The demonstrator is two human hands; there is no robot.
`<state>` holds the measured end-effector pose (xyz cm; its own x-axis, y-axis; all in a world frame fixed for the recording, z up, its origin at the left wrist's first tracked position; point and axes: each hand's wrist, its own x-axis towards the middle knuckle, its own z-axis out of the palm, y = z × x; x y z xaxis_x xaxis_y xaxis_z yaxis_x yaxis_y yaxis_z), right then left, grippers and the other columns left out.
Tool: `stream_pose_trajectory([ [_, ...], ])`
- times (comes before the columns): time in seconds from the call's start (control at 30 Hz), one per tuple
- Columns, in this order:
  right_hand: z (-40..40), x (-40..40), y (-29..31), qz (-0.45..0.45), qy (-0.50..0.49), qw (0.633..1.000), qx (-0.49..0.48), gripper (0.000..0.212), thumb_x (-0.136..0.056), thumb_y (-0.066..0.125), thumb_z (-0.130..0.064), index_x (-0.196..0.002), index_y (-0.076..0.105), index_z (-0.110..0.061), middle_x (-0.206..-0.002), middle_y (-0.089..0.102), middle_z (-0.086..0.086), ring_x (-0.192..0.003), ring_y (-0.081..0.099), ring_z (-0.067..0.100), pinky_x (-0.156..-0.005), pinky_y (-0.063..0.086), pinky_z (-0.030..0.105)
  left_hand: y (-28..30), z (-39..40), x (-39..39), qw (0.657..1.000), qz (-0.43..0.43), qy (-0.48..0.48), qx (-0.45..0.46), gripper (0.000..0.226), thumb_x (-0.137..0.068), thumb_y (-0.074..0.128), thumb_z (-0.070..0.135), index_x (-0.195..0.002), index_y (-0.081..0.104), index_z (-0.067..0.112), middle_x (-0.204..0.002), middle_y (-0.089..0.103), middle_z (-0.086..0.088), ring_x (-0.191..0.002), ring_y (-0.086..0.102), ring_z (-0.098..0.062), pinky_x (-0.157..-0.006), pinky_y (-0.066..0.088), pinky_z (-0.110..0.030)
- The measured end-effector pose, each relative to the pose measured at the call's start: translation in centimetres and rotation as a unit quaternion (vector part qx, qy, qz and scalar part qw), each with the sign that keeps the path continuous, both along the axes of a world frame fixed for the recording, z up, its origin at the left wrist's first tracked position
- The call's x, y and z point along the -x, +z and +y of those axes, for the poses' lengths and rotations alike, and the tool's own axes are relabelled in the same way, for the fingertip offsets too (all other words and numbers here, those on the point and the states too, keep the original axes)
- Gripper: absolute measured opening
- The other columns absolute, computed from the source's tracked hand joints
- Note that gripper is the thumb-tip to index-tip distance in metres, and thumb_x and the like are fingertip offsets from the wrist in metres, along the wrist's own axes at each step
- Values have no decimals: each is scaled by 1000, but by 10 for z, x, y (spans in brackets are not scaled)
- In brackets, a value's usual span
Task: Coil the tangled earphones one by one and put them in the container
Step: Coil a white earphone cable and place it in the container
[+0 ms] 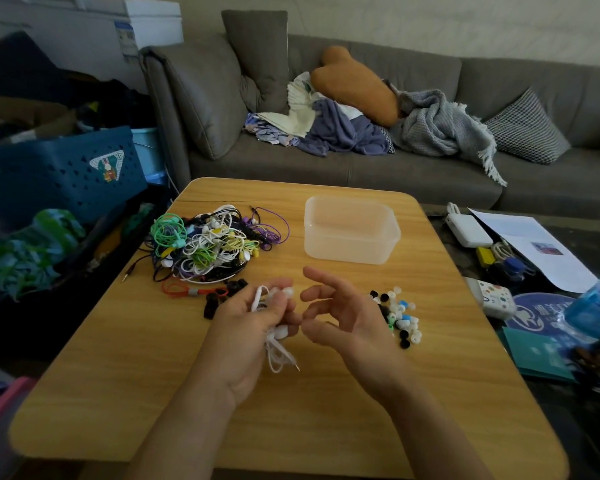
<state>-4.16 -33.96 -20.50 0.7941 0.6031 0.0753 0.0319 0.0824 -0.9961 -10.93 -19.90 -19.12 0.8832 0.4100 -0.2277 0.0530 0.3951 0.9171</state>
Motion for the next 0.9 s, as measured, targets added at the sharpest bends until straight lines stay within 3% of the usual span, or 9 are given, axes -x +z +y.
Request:
stream_pose_trajectory([
  [0.1,1,6,-1,-55,43,995,68,73,-74,77,-13,-137,47,-36,-116,59,0,-101,63,19,-82,58,43,0,-1,-3,990,38,-11,138,19,-89,60,12,-104,66,4,-86,64,-13,-77,63,-23,-76,53,-40],
  [0.2,9,11,-8,-156,14,978,140,75,-76,82,-28,-138,43,-42,-118,56,-11,-101,61,10,-71,55,26,1,-1,-5,976,46,-26,211,37,-95,52,26,-116,62,-3,-109,65,-24,-100,60,-33,-100,44,-49],
  [0.37,20,14,-7,-261,-34,954,145,60,-75,66,-13,-132,55,-29,-122,50,-14,-93,60,4,-65,44,9,3,-5,-7,973,-18,23,230,51,-99,39,34,-120,57,-8,-109,61,-25,-103,60,-35,-99,45,-48],
  [0.47,30,15,-12,-273,-38,950,150,64,-76,67,-14,-136,53,-27,-126,48,-16,-102,60,3,-69,46,9,-3,-10,-8,993,-47,35,104,46,-91,52,36,-118,57,-1,-113,60,-20,-99,65,-24,-84,55,-37],
  [0.57,40,12,-14,-191,-92,970,122,64,-72,68,-27,-135,54,-29,-126,57,-17,-97,66,3,-66,50,14,-4,-12,-11,997,-17,-12,-79,66,-84,57,48,-139,46,14,-135,55,0,-105,62,0,-79,51,-15],
  [0.6,41,10,-13,-163,-111,973,120,65,-73,70,-27,-136,54,-29,-126,60,-17,-94,68,1,-67,53,17,-4,-11,-13,993,-8,-34,-109,73,-84,56,56,-144,41,18,-140,51,4,-114,57,0,-87,48,-15],
  [0.7,41,3,-14,-117,-149,976,106,58,-79,74,-15,-133,57,-28,-121,66,-15,-92,68,-3,-70,58,20,-5,-6,-22,981,5,-73,-178,99,-66,47,83,-147,37,28,-144,48,8,-129,47,-8,-111,36,-35],
  [0.8,41,-3,-13,-92,-193,974,80,43,-78,76,-11,-117,65,-25,-106,71,-11,-87,70,2,-64,55,19,-8,0,-32,975,26,-103,-194,105,-56,44,97,-142,41,36,-138,54,5,-128,51,-16,-109,38,-47],
  [0.9,39,-11,-10,-40,-221,974,31,35,-77,76,-1,-106,66,-18,-95,71,-3,-83,70,13,-61,55,23,-5,1,-35,980,10,-96,-176,101,-59,50,92,-140,42,33,-132,58,5,-124,54,-15,-108,39,-47],
])
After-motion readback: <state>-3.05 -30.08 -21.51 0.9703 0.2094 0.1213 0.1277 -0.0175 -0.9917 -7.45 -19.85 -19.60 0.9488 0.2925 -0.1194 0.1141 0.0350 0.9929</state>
